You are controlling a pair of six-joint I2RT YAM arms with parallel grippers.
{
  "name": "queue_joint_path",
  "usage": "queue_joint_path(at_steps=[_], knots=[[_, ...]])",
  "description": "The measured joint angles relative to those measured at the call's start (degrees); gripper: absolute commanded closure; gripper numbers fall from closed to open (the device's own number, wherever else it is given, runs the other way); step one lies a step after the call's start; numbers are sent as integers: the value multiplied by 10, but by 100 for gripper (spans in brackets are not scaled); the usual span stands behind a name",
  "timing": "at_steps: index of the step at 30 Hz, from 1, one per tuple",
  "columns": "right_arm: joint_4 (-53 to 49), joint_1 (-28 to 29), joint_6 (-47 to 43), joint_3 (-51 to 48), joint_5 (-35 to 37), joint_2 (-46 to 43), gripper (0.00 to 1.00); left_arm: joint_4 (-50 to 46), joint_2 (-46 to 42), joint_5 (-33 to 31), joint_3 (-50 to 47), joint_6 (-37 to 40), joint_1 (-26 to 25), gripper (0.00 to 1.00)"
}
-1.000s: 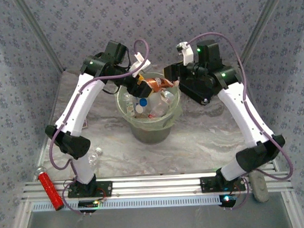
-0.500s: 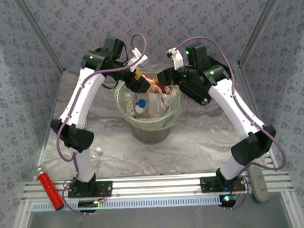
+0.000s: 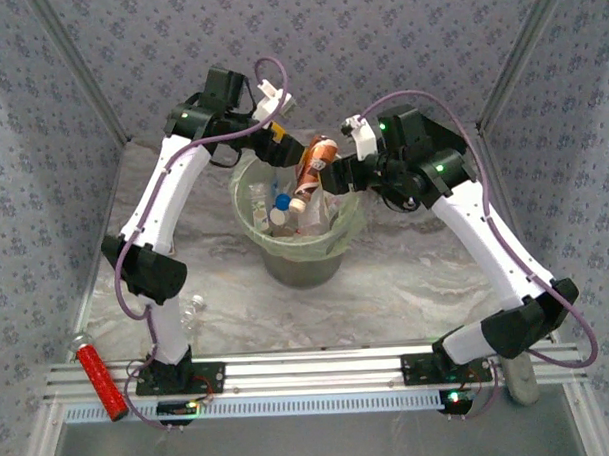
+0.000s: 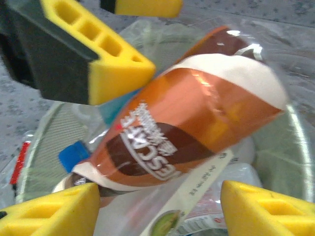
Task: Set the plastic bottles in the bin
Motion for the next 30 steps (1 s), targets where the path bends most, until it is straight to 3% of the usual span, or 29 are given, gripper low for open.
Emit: queue_joint_path(at_steps=[6,14,22,30], knots=[[5,0,9,39,40,39,24,66,-79,-61,-102,-55,0,12],[20,12,17,112,43,121,33,101,-269,-199,-234,-147,0,11],[42,43,17,116,48,138,38,47,-441,-347,-422,-271,31,10],[65,48,17,101,61,137,36,-31,-543,-401,-618,-434,54,2]])
